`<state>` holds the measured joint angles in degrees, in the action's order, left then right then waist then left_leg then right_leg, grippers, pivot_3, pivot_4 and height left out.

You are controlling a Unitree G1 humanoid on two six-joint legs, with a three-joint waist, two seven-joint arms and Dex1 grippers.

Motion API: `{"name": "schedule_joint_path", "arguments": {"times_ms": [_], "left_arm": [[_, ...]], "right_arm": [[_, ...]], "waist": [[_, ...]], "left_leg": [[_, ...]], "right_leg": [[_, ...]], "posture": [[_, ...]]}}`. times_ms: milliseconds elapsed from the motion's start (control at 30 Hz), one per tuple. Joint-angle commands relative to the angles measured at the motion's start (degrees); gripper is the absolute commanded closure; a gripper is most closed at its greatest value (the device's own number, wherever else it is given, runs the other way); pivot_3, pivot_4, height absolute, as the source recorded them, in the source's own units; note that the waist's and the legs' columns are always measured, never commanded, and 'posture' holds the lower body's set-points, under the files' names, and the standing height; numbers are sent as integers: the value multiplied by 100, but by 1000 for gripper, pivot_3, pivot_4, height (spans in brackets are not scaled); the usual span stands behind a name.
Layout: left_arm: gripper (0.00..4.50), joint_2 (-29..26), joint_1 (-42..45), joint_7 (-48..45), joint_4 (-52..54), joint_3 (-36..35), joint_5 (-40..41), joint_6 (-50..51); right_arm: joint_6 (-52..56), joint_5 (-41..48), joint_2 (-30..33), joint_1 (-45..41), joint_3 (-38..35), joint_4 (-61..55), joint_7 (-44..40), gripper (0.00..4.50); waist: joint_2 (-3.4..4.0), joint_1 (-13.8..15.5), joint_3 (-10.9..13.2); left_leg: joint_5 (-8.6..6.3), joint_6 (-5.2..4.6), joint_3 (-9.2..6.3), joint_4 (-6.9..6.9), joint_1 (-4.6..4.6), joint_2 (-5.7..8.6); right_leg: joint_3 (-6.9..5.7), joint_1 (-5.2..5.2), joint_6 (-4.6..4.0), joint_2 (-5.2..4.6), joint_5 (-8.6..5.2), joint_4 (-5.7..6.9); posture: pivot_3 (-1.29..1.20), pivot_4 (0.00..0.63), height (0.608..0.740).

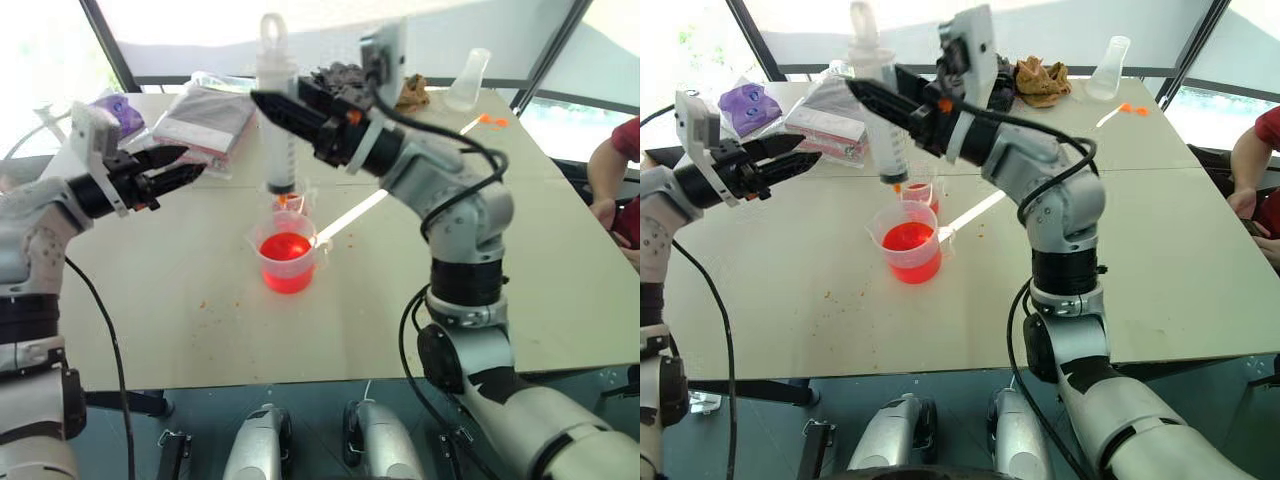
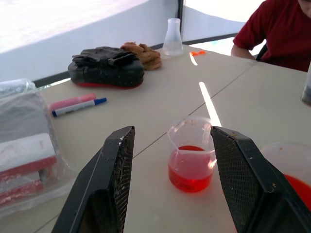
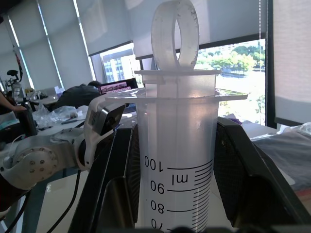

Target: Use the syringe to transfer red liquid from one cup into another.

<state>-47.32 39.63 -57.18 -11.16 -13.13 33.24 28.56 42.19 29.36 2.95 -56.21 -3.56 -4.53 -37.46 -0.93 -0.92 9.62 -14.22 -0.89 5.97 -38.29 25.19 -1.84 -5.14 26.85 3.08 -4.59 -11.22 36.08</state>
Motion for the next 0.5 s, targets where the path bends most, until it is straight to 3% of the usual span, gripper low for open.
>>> {"name": "schedule_joint_path", "arguments": {"times_ms": [33,167,500], "left_arm": [[1915,-135,352,-93,147,-145,154,159],[1915,-179,732,-278,531,-154,542,659],[1915,-212,665,-720,838,37,671,980]], "right_arm": [[-509,-134,77,274,326,-208,-147,2992],[-1162,-595,282,881,961,-32,-426,2992],[-1718,-695,154,1115,1015,391,-317,2992]], "waist": [[0,-4,0],[-3,-9,1],[-2,-22,2]], "left_leg": [[0,0,-1,0,-1,0],[0,0,-2,-1,-2,0],[4,6,-1,0,-28,-3]], "right_leg": [[0,-1,0,0,0,0],[0,-2,0,2,0,0],[7,-18,-1,8,-1,5]], "posture": [[0,150,740],[0,150,740],[0,150,740]]}}
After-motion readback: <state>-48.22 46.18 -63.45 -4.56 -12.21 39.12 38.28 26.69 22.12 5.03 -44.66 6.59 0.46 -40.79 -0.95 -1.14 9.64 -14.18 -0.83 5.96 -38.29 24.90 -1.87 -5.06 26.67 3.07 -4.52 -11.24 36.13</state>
